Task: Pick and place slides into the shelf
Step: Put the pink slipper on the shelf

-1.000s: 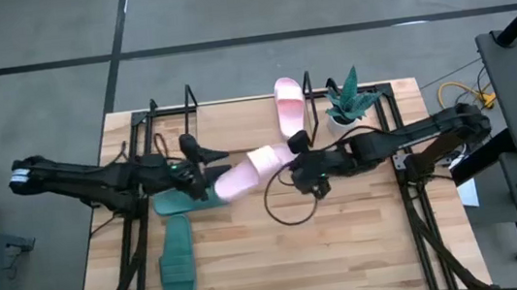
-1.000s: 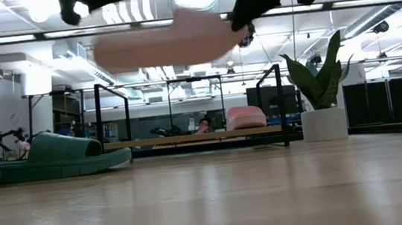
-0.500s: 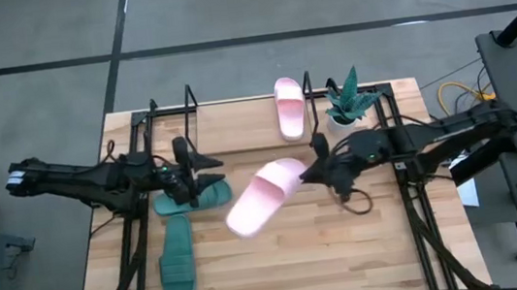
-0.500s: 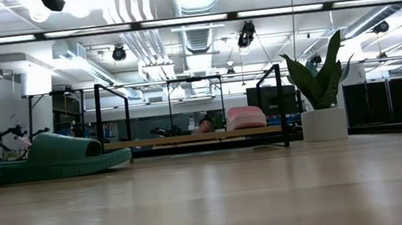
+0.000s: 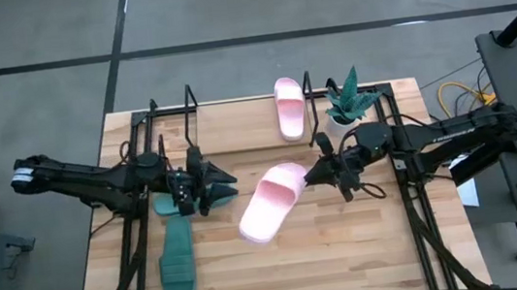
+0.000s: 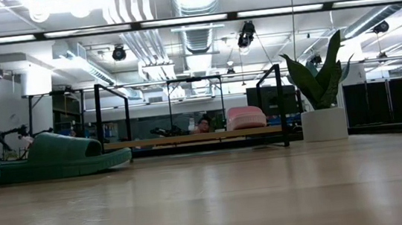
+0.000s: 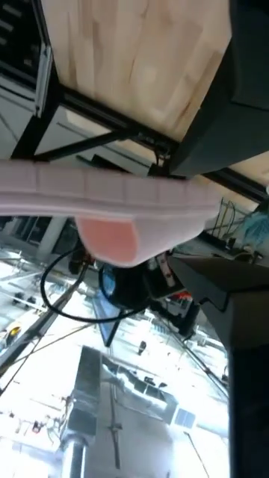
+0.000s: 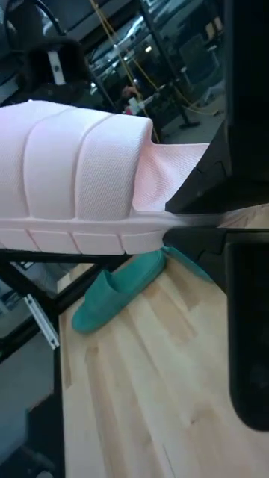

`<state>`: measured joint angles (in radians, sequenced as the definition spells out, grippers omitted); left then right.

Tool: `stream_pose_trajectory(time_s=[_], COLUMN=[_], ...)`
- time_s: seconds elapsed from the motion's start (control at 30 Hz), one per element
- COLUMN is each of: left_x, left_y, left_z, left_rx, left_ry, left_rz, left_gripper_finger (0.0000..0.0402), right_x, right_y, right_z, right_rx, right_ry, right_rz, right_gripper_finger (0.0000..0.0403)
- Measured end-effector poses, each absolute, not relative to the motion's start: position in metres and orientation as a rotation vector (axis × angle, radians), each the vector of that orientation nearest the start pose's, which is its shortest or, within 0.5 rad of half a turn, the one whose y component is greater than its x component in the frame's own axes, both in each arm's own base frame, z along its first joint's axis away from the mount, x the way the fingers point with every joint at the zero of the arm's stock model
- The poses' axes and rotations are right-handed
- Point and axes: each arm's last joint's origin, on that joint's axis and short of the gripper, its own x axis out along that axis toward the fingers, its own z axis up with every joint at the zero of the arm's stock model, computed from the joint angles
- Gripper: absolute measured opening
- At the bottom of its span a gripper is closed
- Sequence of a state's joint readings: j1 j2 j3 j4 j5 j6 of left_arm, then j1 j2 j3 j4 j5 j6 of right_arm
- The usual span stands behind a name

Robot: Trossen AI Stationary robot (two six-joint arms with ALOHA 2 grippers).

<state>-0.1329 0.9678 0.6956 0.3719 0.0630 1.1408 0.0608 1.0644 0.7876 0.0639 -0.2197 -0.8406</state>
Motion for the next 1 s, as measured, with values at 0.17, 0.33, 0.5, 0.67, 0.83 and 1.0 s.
stream_pose_trajectory(time_s=[0.17,0.33,0.5,0.67,0.83,1.0], left_x=[0.228,0.238,0.247,0.256,0.262,0.265], left_y=[-0.034,-0.037,-0.039,-0.04,-0.043,-0.043], left_z=[0.318,0.316,0.318,0.316,0.312,0.315], left_rx=[1.134,1.135,1.134,1.159,1.159,1.161], left_ry=[-0.231,-0.23,-0.28,-0.33,-0.347,-0.372], left_rz=[-0.183,-0.222,-0.244,-0.22,-0.269,-0.256], left_gripper_finger=[0.0171,0.0171,0.0171,0.0171,0.0171,0.0171], right_x=[0.239,0.239,0.24,0.24,0.24,0.24], right_y=[0.017,0.016,0.016,0.016,0.012,0.008], right_z=[0.303,0.303,0.303,0.302,0.302,0.302], right_rx=[-0.813,-0.81,-0.81,-0.81,-0.808,-0.79], right_ry=[0.099,0.101,0.101,0.102,0.114,0.124], right_rz=[0.338,0.333,0.334,0.336,0.319,0.304], right_gripper_finger=[0.0013,0.0013,0.0013,0.0013,0.0013,0.0013])
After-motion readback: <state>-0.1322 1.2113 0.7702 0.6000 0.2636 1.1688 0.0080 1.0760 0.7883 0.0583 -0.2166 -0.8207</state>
